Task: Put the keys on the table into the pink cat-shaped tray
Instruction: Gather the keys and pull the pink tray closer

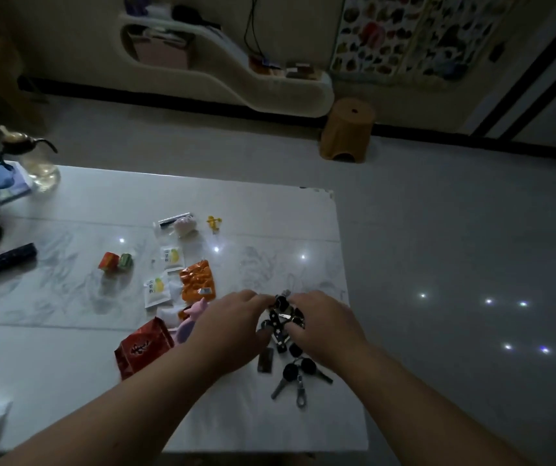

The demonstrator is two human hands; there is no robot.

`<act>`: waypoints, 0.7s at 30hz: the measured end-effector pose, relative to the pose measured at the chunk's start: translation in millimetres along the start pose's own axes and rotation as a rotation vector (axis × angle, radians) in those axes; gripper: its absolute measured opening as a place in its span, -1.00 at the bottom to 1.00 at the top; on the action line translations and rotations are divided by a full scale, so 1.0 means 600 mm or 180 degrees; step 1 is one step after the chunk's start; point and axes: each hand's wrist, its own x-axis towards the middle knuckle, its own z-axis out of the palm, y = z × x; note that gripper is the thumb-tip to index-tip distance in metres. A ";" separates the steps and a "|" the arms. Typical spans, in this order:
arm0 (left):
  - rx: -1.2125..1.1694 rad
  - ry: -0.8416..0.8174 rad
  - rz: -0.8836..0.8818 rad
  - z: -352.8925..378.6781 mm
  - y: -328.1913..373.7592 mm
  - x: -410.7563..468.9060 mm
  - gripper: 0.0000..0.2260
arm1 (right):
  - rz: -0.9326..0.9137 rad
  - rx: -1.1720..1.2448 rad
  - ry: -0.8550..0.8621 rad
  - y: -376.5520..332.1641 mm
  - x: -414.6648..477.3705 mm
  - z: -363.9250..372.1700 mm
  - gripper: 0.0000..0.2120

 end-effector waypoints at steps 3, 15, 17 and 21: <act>-0.0092 0.0159 0.0110 0.065 -0.028 0.027 -0.50 | -0.0091 0.0263 0.0219 0.027 0.038 0.059 -0.60; 0.0524 0.0804 0.0639 0.225 -0.129 0.092 -0.42 | -0.0578 -0.0053 0.1068 0.124 0.124 0.226 -0.55; 0.0710 0.0909 0.0681 0.234 -0.125 0.081 -0.42 | -0.0601 -0.0158 0.1200 0.128 0.105 0.239 -0.57; 0.0843 0.1022 0.0724 0.262 -0.083 0.001 -0.47 | -0.0607 -0.0344 0.1442 0.128 0.013 0.259 -0.58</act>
